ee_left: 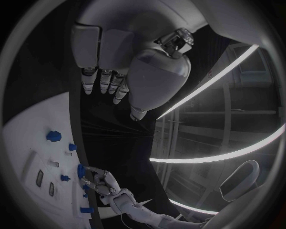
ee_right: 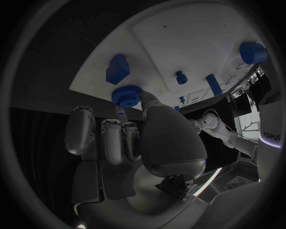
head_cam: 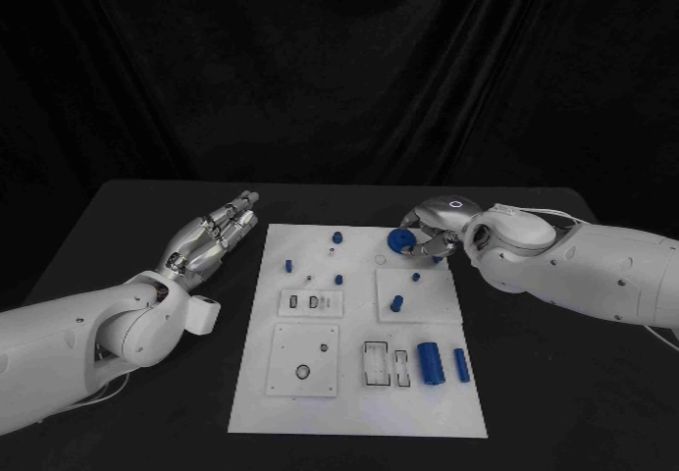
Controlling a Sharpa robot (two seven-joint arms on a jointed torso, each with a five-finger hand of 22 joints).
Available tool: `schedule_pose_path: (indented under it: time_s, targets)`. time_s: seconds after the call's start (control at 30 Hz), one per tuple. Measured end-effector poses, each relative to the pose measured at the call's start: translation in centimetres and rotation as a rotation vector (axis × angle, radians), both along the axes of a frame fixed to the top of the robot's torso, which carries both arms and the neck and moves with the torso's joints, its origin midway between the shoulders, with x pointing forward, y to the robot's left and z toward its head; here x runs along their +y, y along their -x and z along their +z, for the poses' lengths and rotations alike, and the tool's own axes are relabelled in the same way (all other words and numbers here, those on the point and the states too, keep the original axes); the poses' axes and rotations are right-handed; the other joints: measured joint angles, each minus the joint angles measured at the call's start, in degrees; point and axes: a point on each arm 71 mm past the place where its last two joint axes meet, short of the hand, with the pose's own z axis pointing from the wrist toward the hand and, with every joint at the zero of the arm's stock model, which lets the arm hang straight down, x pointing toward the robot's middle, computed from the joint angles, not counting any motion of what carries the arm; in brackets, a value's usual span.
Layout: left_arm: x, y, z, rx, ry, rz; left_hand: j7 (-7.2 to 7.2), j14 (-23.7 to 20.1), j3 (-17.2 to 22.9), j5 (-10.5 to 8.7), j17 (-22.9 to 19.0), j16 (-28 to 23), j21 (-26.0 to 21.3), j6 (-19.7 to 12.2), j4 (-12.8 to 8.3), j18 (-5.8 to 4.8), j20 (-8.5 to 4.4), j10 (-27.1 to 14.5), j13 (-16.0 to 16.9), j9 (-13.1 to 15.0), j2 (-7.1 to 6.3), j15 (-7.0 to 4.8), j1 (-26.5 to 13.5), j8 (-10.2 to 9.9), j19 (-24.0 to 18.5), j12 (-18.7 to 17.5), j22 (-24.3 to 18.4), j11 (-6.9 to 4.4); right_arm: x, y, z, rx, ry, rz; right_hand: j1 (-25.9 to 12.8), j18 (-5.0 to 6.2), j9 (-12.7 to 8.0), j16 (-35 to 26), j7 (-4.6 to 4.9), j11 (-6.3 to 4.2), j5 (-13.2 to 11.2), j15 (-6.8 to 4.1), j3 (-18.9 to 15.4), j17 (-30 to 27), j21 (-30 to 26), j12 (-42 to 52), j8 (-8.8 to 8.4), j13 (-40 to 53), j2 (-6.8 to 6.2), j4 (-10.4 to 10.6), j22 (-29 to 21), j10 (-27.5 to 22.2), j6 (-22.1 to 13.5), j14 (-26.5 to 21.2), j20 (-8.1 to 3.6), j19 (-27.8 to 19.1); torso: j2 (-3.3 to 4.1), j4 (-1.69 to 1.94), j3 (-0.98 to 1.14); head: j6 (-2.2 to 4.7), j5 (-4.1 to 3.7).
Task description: Assemble the parts on the task board
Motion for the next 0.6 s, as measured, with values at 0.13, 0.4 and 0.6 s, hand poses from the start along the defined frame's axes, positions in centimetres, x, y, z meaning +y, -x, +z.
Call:
schedule_pose_path:
  time_s: [0.13,0.4,0.6]
  targets:
    - [0.02,-0.01,0.00,0.000,0.000,0.000,0.00,0.00,0.00,0.00,0.00,0.00,0.00,0.00,0.00,0.00,0.00,0.00,0.00,0.00,0.00,0.00,0.00,0.00,0.00,0.00,0.00,0.00,0.05,0.03,0.04,-0.004,-0.005,0.007,0.76,0.00,-0.03,0.00,-1.34,-0.63,0.57,-0.38,0.73,0.00,0.00,0.00,0.03,0.00,0.31,-1.63,0.03,0.00,-1.36,-0.12,-0.30,0.30,0.00,0.01,0.00,-0.01,-0.03]
    - [0.06,-0.04,-0.02,0.000,0.000,-0.001,0.00,0.00,0.16,0.00,-0.04,0.00,0.00,0.00,0.16,0.00,0.00,0.00,0.00,0.00,0.00,0.00,0.00,0.00,0.00,0.00,0.00,0.00,-0.06,0.13,0.02,-0.004,-0.007,0.014,0.49,-0.01,-0.04,-0.88,-2.35,-1.21,-0.28,-0.96,1.85,0.00,-0.51,0.00,0.03,0.00,0.58,-1.60,0.04,0.02,-2.38,-0.14,-0.92,0.10,-0.01,0.01,0.00,-0.01,0.01]
    - [0.04,-0.07,-0.03,0.001,0.000,-0.002,0.00,0.00,0.16,0.00,-0.05,0.00,0.00,0.00,0.16,0.00,0.00,0.00,0.00,-0.01,0.00,0.00,0.00,0.00,0.00,0.00,0.00,0.00,-0.04,0.24,-0.06,0.005,-0.009,0.021,0.02,0.00,0.59,-1.36,-3.47,-1.21,0.00,-0.97,2.79,-0.01,-1.40,0.00,6.52,0.01,1.91,-1.10,0.03,0.01,-2.79,-0.14,-1.12,-0.10,-0.02,0.02,0.00,-0.09,0.04]
